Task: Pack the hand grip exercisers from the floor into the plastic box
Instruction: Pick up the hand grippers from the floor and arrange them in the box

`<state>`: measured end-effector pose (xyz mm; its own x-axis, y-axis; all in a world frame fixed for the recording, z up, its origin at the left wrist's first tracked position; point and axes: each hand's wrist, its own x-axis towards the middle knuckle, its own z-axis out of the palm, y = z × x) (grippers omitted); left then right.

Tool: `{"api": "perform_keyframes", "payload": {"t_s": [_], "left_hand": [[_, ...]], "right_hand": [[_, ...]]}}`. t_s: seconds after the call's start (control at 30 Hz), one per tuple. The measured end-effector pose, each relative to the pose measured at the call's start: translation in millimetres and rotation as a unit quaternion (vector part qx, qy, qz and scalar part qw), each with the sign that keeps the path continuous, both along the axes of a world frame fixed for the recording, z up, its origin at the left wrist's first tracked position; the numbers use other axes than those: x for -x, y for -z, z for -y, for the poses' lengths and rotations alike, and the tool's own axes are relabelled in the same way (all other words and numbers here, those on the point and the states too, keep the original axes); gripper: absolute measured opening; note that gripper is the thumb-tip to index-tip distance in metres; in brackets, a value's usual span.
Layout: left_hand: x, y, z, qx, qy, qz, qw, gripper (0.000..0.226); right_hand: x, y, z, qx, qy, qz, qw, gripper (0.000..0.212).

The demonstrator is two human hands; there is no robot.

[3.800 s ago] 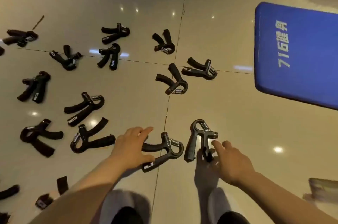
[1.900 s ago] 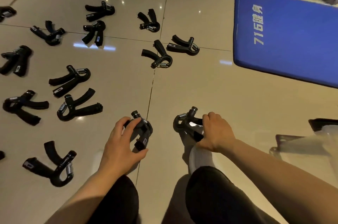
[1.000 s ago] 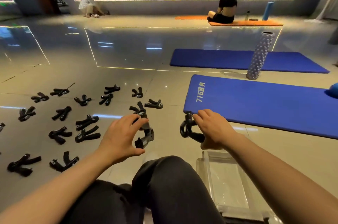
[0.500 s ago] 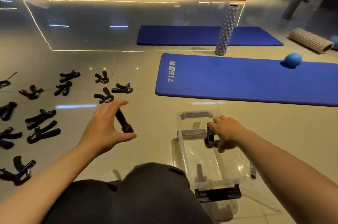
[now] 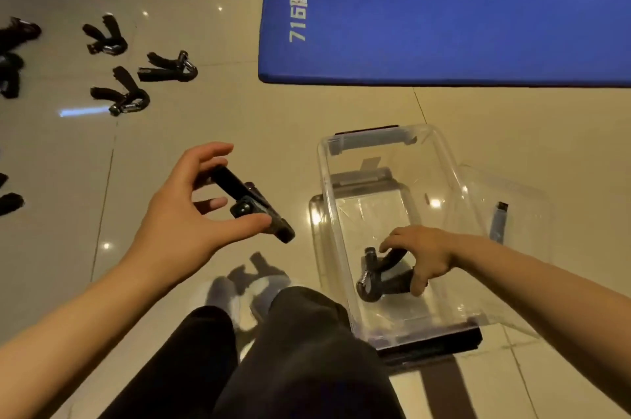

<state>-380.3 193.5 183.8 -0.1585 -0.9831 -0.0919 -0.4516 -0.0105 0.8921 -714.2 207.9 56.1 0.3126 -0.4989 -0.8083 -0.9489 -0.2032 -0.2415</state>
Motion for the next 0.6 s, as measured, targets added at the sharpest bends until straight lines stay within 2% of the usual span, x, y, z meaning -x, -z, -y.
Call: {"api": "perform_keyframes", "payload": {"t_s": [0.13,0.23,0.4,0.6], "left_hand": [[15.8,40.2,5.1,-0.034,-0.035,-0.034,0.998,0.075],[18.2,61.4,1.0,-0.055,-0.063,-0.044,0.996,0.075],[10.7,81.2,0.3,-0.070,-0.101,-0.040,0.992,0.077],[8.2,85.5,-7.6,-0.078,-0.101,-0.035,0.991,0.079]], "right_hand": [[13.8,38.0,-9.4,0.031,-0.137,-0.035,0.989,0.089],[20.3,60.0,-15.1,0.060,-0.167,-0.045,0.983,0.082],[16.0,81.3,-24.7,0.088,-0.120,-0.048,0.988,0.059],[8.6,94.4,-27.2,0.107,-0.059,-0.048,0.991,0.048]]}}
